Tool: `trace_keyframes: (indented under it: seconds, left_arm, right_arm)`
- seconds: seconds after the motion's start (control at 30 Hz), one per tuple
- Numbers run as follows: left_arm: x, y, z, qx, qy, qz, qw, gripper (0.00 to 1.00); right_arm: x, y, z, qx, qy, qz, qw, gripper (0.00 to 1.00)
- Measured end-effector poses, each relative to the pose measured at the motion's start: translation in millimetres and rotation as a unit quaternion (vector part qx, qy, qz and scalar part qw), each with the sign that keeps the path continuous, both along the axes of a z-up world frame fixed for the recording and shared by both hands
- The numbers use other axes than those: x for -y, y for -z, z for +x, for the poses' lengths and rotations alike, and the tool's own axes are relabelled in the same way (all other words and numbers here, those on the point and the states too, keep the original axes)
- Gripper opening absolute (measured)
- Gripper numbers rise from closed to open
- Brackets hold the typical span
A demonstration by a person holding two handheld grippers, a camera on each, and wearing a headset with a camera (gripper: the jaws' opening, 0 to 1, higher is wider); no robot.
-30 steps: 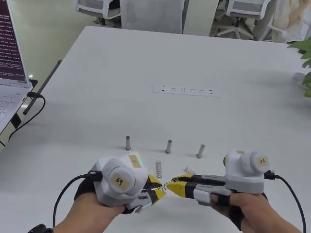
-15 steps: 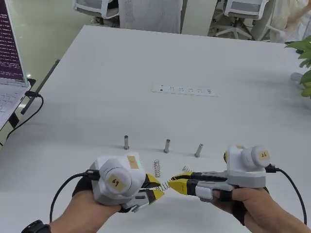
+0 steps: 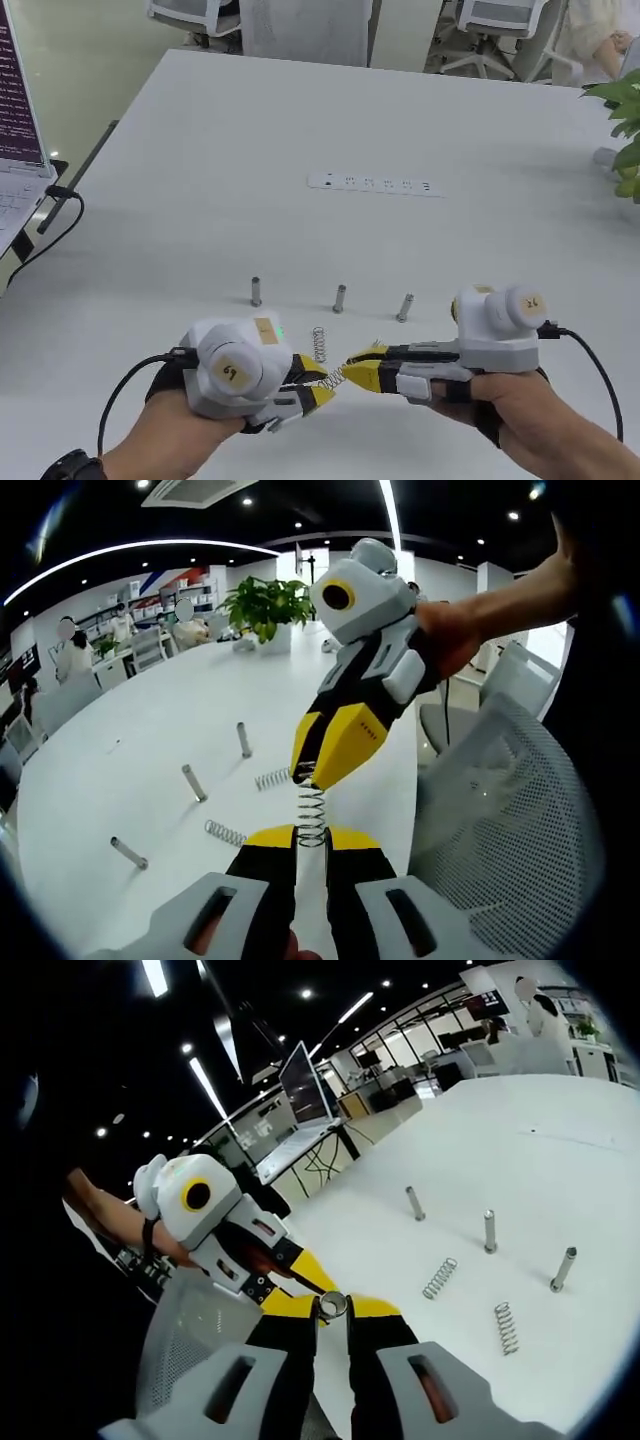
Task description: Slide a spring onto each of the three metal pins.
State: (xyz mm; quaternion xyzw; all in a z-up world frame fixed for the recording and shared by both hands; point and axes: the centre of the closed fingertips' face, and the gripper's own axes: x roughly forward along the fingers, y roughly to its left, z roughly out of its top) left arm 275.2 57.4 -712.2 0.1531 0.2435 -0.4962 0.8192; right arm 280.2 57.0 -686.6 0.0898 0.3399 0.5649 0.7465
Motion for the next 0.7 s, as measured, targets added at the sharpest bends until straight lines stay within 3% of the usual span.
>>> trace_keyframes:
  seconds: [0.7]
  left_arm:
    - [4.4,-4.7,7.9,-0.009,-0.016,-0.033,0.9993,0.02]
  right_arm:
    - [-3.0,-9.6,5.8,0.027,-0.015,-0.027,0.9992,0.08]
